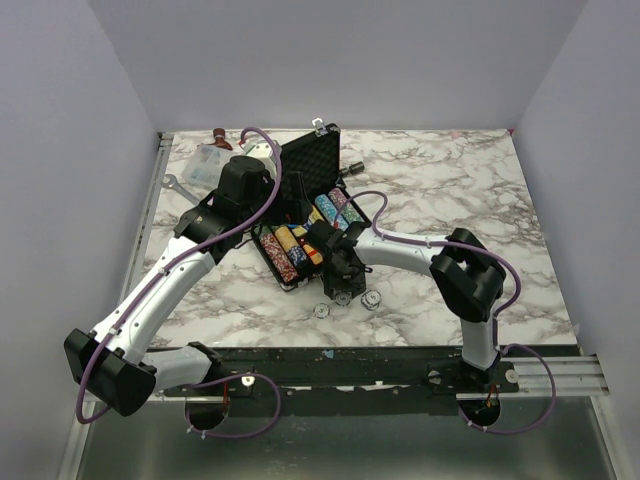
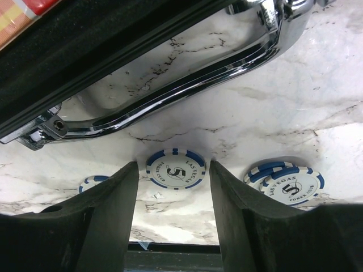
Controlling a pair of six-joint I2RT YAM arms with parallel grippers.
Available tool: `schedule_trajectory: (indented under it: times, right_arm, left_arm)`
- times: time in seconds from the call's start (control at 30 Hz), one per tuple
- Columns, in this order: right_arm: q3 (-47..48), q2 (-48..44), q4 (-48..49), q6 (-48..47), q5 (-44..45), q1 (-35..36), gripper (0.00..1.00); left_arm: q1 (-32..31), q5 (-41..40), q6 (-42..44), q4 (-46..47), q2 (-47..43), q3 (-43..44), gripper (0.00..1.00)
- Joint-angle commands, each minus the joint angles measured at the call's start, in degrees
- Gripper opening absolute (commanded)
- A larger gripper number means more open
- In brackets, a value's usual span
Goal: Pack up texas hold em set
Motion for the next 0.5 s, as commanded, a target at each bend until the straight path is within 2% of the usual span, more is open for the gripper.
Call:
schedule_trajectory:
  times: [0.0,0.27,0.47]
  right_arm:
    - [-2.7,2.4,0.1,0.7,-0.6,0.8,0.54]
    - [0.1,2.7,-2.2,0.3,2.6,0.8,0.47]
    - [1.5,-0.8,-1.8,0.1,3.4,0.8,0.45]
  left_arm:
    - [0.1,1.8,-0.2,0.7,-0.6,1.1,0.97]
    - [0.1,1.9,-0.2,0.7,-0.4,1.0,0.97]
    - [0.1,2.1,-0.2,0.8,-0.4,1.0,0.97]
